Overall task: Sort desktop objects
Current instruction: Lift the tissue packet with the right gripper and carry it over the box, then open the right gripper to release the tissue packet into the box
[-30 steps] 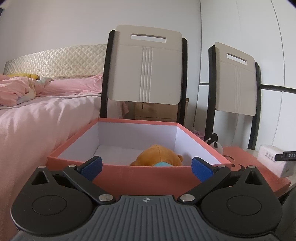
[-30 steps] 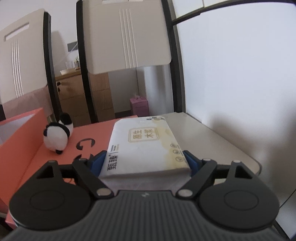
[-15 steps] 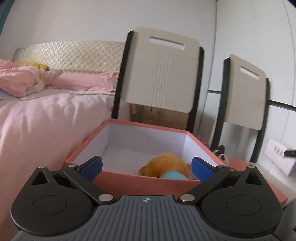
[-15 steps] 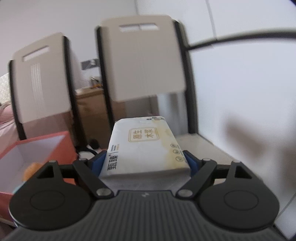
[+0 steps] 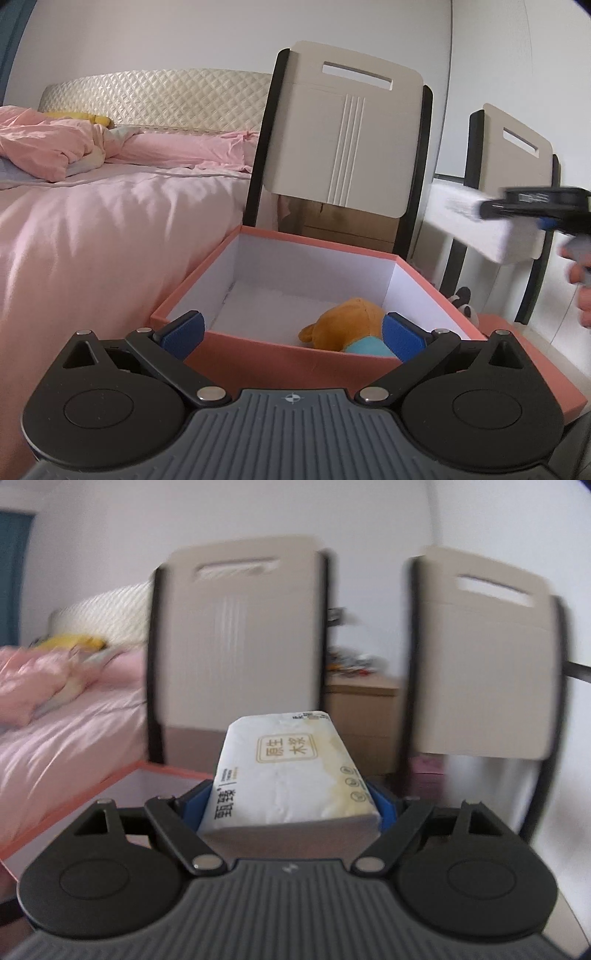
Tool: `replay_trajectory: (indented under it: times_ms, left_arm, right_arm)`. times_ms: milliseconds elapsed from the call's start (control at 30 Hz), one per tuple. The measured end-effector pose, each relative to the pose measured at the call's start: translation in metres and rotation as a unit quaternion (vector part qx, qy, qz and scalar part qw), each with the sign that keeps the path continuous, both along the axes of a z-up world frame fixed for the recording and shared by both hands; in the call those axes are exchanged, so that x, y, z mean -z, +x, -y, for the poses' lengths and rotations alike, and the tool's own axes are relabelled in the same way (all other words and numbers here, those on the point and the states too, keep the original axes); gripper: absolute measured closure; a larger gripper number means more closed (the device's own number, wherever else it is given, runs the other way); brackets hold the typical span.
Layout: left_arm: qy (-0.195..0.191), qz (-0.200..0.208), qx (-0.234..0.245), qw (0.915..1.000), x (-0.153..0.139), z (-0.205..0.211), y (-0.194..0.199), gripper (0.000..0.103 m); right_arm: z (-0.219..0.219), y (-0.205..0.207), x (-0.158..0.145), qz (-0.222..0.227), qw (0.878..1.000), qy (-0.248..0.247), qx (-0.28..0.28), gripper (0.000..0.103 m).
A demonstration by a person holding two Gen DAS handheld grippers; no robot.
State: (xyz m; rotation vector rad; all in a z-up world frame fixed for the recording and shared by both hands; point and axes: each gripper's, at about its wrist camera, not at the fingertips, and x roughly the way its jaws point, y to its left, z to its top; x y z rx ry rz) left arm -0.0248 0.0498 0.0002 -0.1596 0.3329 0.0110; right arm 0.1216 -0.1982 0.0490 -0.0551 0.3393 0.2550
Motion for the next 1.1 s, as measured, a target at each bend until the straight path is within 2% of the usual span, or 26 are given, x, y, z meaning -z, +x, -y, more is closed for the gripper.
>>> replay_trajectory:
  times_ms: [200,400,567,767,933,1100]
  left_arm:
    - [-0.008,0.002,-0.009,0.9999,-0.001,-0.007,0.000,0.000]
    - [-0.009,0.006,-0.021,0.9997,0.000,-0.012,0.001,0.000]
    - [-0.010,0.009,-0.031,0.9994,0.000,-0.017,0.002,0.000]
    - [-0.014,0.011,-0.035,0.9992,0.000,-0.021,0.003,0.000]
    - [-0.012,0.009,-0.032,0.9994,0.001,-0.020,0.003,0.000]
    - [-0.015,0.009,-0.025,0.9995,0.002,-0.020,0.003,0.000]
  right_arm:
    - [-0.059,0.029,0.008,-0.028,0.997,-0.031,-0.063,0.018]
    - [-0.116,0.062,0.023,-0.067,0.986,-0.090,-0.123,0.018]
    - [-0.161,0.096,0.045,-0.118,0.975,-0.129,-0.134,0.018]
    - [-0.192,0.118,0.072,-0.153,0.970,-0.120,-0.147,0.018]
    - [-0.193,0.131,0.098,-0.214,0.960,-0.113,-0.144,0.017]
    - [-0.188,0.136,0.098,-0.228,0.959,-0.093,-0.141,0.015]
